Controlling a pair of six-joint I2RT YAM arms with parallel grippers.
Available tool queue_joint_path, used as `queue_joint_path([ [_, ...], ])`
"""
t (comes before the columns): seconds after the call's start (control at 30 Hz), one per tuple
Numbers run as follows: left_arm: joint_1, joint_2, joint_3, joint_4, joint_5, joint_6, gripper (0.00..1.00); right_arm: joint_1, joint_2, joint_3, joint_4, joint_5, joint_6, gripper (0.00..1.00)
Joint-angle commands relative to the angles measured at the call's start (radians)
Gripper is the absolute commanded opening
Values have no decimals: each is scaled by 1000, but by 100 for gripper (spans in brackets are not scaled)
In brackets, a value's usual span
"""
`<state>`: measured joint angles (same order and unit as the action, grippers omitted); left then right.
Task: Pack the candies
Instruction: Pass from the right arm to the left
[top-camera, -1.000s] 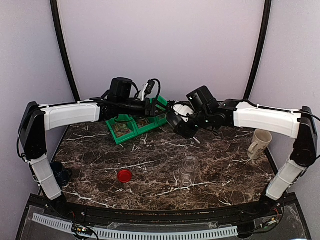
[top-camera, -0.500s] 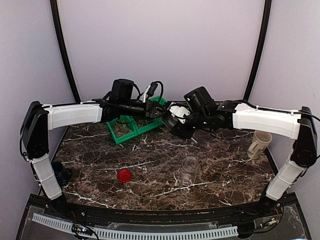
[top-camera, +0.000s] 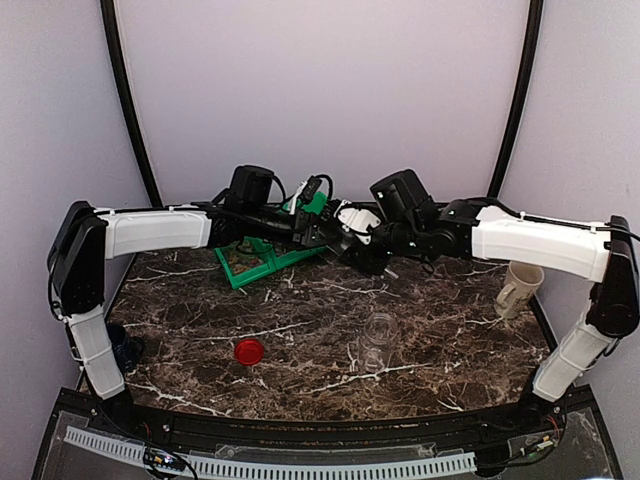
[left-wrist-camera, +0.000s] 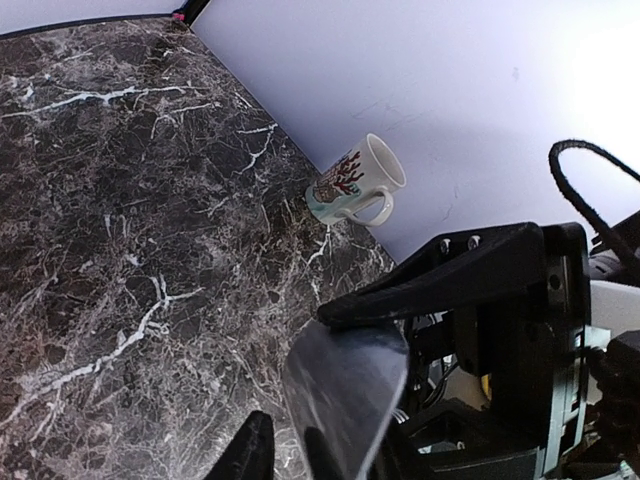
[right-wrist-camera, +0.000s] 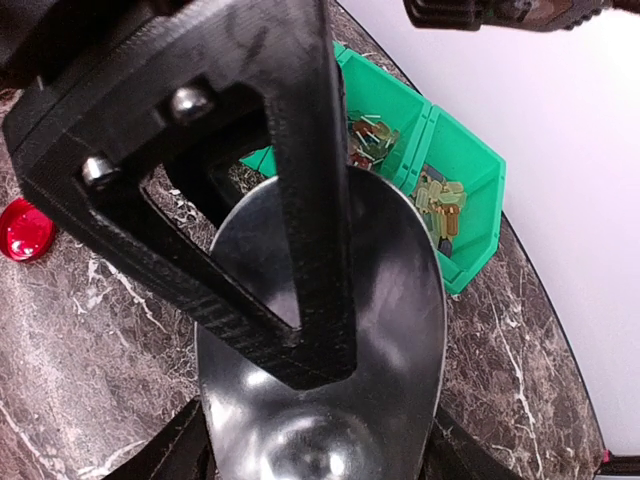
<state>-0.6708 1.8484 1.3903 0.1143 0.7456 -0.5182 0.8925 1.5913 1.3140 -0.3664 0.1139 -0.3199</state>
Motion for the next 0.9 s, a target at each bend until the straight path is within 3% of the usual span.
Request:
queue_joint_path([
  [0.0,-3,3,10,-15,17,8,29,28,-16,17,31,11,-27,64],
  [0.17,-3,6,5,2,22,-6,21,49,-4,32,13,37,-37,64],
  [0.33,-2,9,1,12,26,-13,1,52,-4,19,33,55,-35,64],
  [0.57,-2,1,-17,40,20,-31,0,52,-4,2,50,117,-31,66],
  [0.7,4,-18,-30,61,3,-38,0,52,-33,-32,78,163,-30,78],
  [0.8,13,-31,-38,69,3,-44,0,52,-69,-63,101,186,-30,96],
  [0.87,21,-38,-43,72,3,-47,0,51,-102,-85,117,202,-32,97],
])
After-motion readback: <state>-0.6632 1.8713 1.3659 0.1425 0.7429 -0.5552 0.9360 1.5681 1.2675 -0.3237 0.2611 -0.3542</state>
